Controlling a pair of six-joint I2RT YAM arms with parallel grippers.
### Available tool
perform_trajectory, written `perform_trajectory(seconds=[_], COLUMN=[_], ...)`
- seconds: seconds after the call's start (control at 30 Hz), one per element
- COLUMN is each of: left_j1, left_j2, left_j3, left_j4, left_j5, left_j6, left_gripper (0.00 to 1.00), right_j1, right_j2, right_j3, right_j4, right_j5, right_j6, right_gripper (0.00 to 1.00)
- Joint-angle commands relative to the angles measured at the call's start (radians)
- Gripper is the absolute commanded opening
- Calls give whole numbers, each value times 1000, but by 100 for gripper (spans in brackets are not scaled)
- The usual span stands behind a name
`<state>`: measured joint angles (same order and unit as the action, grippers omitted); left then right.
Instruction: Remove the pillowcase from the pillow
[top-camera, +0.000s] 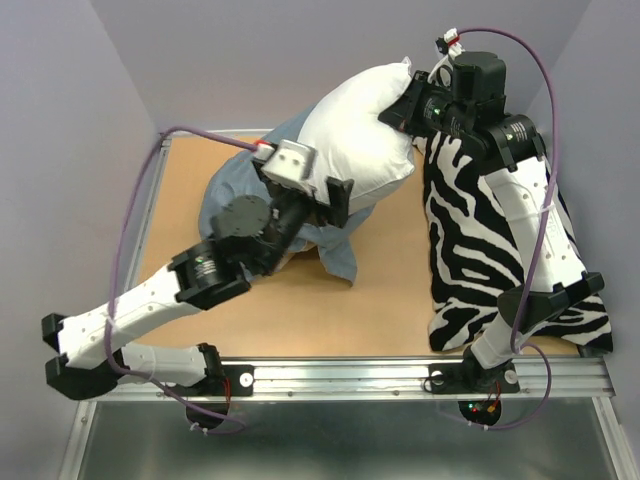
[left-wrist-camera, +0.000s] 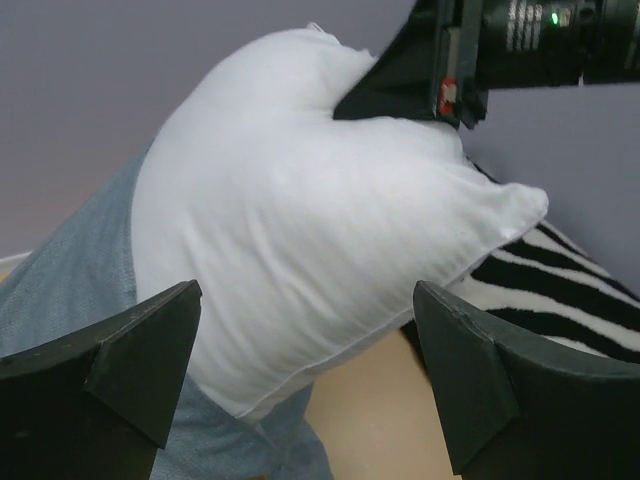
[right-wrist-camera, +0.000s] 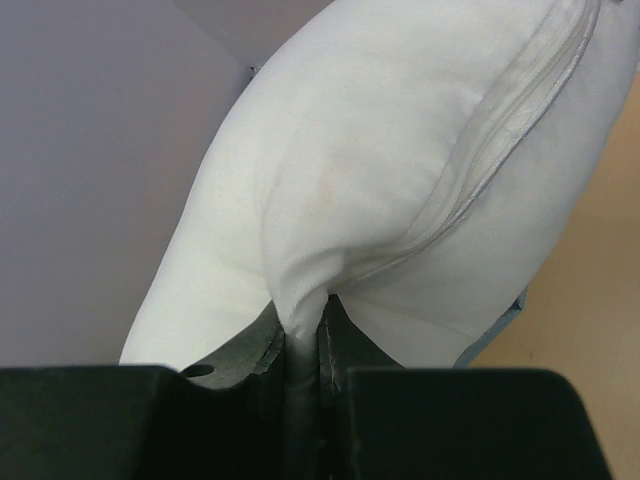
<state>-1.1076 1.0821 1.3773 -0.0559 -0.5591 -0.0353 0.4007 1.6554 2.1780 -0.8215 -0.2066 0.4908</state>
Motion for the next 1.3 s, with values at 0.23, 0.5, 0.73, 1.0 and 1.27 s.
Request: perform_trajectory(seconds=[0.23,0.5,0.73,1.0,1.27], left_j1=[-290,-281,-225,-120,-32], left_j2=[145,324,403,501,519], left_j3=[-167,-153,32,158,313], left_j4=[623,1033,800,743,348], left_j5=[-377,-423,-318,-328,-132], left_j6=[606,960,801,772,479], left_gripper=[99,99,99,99,51], right_j1=[18,30,36,61,67], right_j2=[-22,-26,-36,-43,-39], right_j3=[2,-7,0,9,49], right_j4=[91,90,84,81,65], right_j5=[-14,-11,-4,10,19], right_j6=[9,15,20,29,32], right_gripper=[1,1,0,1,0])
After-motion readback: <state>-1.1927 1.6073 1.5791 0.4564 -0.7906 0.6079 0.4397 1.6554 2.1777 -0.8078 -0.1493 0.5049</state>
